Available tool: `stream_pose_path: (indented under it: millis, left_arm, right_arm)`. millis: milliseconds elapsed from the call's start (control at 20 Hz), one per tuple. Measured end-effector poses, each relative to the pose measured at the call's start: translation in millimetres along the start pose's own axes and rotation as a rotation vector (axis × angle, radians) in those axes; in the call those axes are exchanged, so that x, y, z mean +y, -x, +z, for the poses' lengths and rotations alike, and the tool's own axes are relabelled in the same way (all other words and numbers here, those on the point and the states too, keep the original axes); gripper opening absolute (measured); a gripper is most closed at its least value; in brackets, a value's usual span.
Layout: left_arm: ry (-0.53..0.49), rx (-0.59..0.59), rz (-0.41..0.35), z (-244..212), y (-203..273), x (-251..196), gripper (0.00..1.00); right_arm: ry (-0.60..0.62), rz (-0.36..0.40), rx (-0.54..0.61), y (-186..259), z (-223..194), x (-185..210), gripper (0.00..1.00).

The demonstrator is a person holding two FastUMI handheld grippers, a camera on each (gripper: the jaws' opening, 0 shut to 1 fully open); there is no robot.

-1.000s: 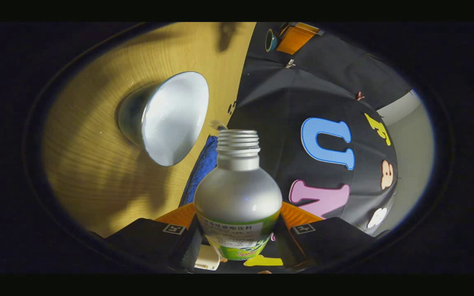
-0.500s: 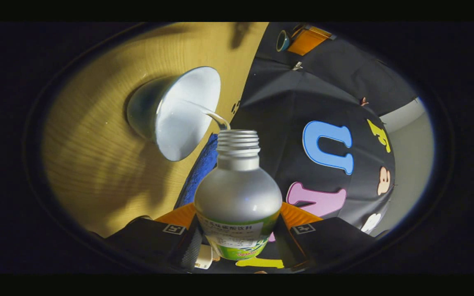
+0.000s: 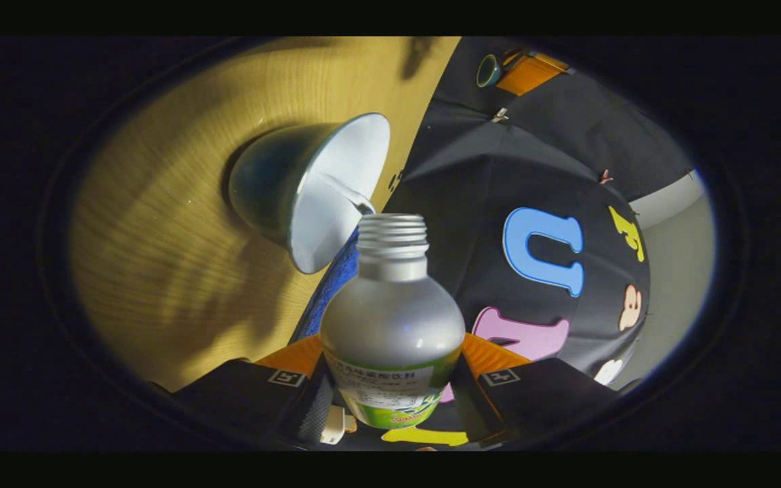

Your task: Open the teacup lid with one hand, grasp the water bottle and pour water into the teacup with the other hand; after pouring, place the water bottle on the coaster and then close the teacup lid.

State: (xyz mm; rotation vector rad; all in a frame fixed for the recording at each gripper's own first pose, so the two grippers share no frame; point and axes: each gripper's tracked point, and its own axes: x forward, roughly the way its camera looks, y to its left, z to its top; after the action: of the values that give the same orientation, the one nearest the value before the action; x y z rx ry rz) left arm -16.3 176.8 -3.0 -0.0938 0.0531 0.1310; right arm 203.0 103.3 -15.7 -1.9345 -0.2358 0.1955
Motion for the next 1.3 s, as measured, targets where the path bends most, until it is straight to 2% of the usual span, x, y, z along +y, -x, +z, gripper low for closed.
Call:
stream_pose_path:
  millis: [300,350,400,850,1300]
  left_arm:
    - [0.021,0.023,0.002,-5,0,-3,0.3]
    - [0.025,0.022,-0.001,-4,1,-4,0.3]
    - [0.028,0.02,-0.002,-4,1,-4,0.31]
    - [0.022,0.011,-0.016,1,0,-7,0.29]
    - [0.006,-0.007,-0.008,9,7,-10,0.3]
  right_arm:
    - [0.006,-0.021,-0.035,-1,12,-8,0.78]
    - [0.01,-0.023,-0.039,-2,11,-9,0.75]
    - [0.011,-0.023,-0.04,-2,10,-10,0.78]
    - [0.04,-0.035,-0.012,-1,-7,-14,0.78]
    - [0.058,-0.062,-0.034,0,0,-24,0.78]
